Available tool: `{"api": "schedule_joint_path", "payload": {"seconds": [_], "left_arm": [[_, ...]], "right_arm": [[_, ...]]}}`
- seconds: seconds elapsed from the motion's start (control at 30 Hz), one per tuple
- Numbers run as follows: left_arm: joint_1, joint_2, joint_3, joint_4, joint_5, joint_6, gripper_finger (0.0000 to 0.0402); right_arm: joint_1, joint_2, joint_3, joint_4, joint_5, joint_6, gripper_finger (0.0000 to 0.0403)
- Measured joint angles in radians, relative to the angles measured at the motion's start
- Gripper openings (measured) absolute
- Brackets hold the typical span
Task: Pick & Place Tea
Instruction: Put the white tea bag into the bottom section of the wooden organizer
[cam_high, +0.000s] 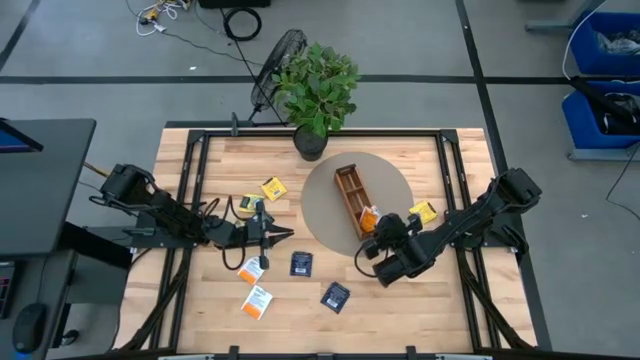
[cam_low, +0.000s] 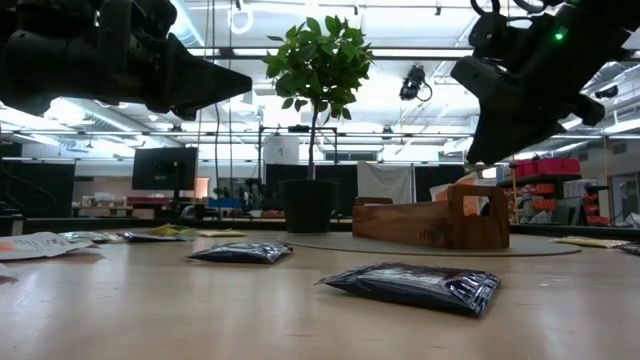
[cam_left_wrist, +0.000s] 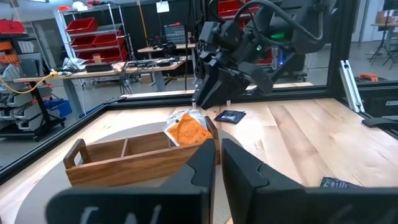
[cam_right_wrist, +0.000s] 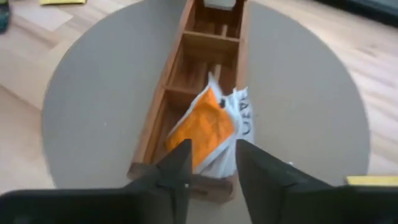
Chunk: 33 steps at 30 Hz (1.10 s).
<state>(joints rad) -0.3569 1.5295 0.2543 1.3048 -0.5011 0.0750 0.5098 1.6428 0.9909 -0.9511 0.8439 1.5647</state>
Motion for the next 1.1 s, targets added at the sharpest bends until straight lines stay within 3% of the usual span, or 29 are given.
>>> {"api": "schedule_joint_path", "payload": {"seconds": [0.13, 0.27, 0.53, 0.8, 1.1], "left_arm": [[0.0, 0.0, 0.0, 0.0, 0.0, -0.003, 0.0032], [0.0, 0.0, 0.0, 0.0, 0.0, -0.003, 0.0032], [0.0, 0.0, 0.0, 0.003, 0.0, -0.008, 0.0032], [0.0, 0.0, 0.001, 0.0, 0.0, -0.007, 0.0032], [0.0, 0.0, 0.001, 0.0, 0.0, -0.011, 0.0032]], "right_arm": [[0.0, -0.003, 0.0, -0.032, 0.034, -0.003, 0.0166], [-0.008, -0.022, 0.0, -0.032, -0.003, -0.072, 0.0173], [-0.121, -0.045, 0.0, 0.078, -0.22, -0.302, 0.0151], [-0.211, -0.083, 0.013, 0.07, -0.317, -0.444, 0.0124], [-0.244, -0.137, 0.045, 0.063, -0.31, -0.512, 0.0122]]}}
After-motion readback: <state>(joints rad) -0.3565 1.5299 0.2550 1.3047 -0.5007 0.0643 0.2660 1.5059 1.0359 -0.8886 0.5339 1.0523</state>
